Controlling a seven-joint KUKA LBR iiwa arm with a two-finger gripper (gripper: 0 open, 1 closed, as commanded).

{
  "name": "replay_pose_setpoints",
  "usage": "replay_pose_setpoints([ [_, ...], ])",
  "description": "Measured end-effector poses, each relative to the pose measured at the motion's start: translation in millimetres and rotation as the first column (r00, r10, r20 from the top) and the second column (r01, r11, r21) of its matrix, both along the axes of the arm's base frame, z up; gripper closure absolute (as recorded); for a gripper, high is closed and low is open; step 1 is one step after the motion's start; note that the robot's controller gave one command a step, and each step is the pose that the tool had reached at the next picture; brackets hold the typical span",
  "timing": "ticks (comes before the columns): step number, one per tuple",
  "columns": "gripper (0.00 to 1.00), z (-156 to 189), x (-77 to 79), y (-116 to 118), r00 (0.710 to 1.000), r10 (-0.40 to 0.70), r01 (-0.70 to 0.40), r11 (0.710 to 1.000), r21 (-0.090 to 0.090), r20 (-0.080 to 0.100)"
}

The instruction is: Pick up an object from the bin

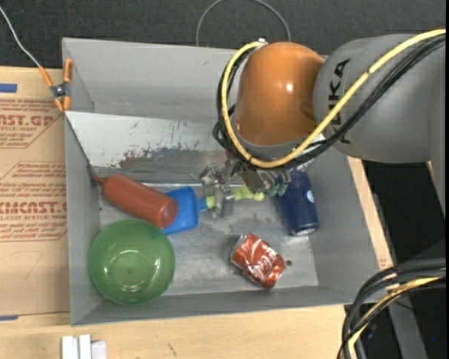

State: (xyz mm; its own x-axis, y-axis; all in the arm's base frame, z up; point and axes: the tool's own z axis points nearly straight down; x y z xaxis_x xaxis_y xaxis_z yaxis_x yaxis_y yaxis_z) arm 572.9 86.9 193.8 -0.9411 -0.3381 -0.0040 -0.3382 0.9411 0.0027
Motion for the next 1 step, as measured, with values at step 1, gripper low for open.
replay_pose_setpoints([
  [1, 1.00, -70.1, 14.2, 15.4, 1.000, 0.012, -0.012, 1.000, 0.004, 0.014],
])
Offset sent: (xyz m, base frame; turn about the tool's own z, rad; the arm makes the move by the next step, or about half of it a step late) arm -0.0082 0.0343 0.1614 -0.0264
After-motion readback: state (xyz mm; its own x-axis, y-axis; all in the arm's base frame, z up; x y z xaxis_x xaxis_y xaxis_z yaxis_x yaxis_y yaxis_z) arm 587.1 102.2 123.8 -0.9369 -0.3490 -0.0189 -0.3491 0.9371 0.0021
